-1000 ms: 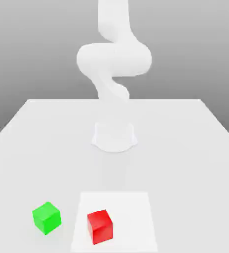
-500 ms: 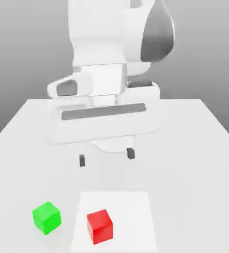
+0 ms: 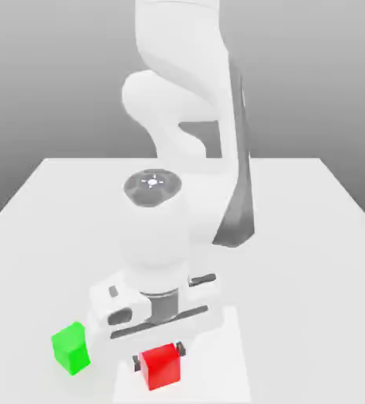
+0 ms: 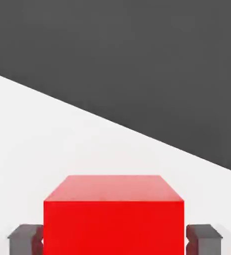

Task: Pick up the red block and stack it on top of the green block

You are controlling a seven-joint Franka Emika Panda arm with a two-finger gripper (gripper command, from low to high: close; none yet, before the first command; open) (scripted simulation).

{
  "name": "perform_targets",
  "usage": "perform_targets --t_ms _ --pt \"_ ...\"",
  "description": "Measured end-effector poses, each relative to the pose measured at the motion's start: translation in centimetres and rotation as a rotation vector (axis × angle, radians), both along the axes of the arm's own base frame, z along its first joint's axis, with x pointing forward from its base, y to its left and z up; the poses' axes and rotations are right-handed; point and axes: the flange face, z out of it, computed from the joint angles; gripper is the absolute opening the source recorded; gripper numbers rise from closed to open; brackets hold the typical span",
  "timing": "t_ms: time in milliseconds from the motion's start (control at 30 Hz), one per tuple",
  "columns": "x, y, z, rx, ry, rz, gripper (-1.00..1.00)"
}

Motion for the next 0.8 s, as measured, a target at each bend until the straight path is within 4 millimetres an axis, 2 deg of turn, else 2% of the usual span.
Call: perform_targets --t_ms 67,100,267,300,333,433,500,600,633,800 --pt "-0.1 0.0 -0.5 0.000 0.001 0.000 -1.00" --pt "0.0 0.0 -0.2 0.000 0.000 0.000 -1.00" --pt "0.0 -0.1 5.0 0.000 0.000 0.000 -1.00" --pt "-0.3 -1.7 6.0 -0.001 0.000 -0.014 -1.00" --pt "-0.7 -4.1 6.9 -0.002 0.000 -0.035 -1.00" --pt "-3.7 -13.0 8.7 0.000 0.000 -0.140 -1.00" --pt "-3.9 -13.8 7.6 0.001 -0.001 -0.132 -1.00" --pt "-4.1 -13.9 4.4 0.002 -0.001 -0.129 -1.00" --pt "-4.1 -13.9 3.5 0.001 0.000 -0.129 1.00" --pt "-4.1 -13.9 3.5 0.001 0.000 -0.129 1.00"
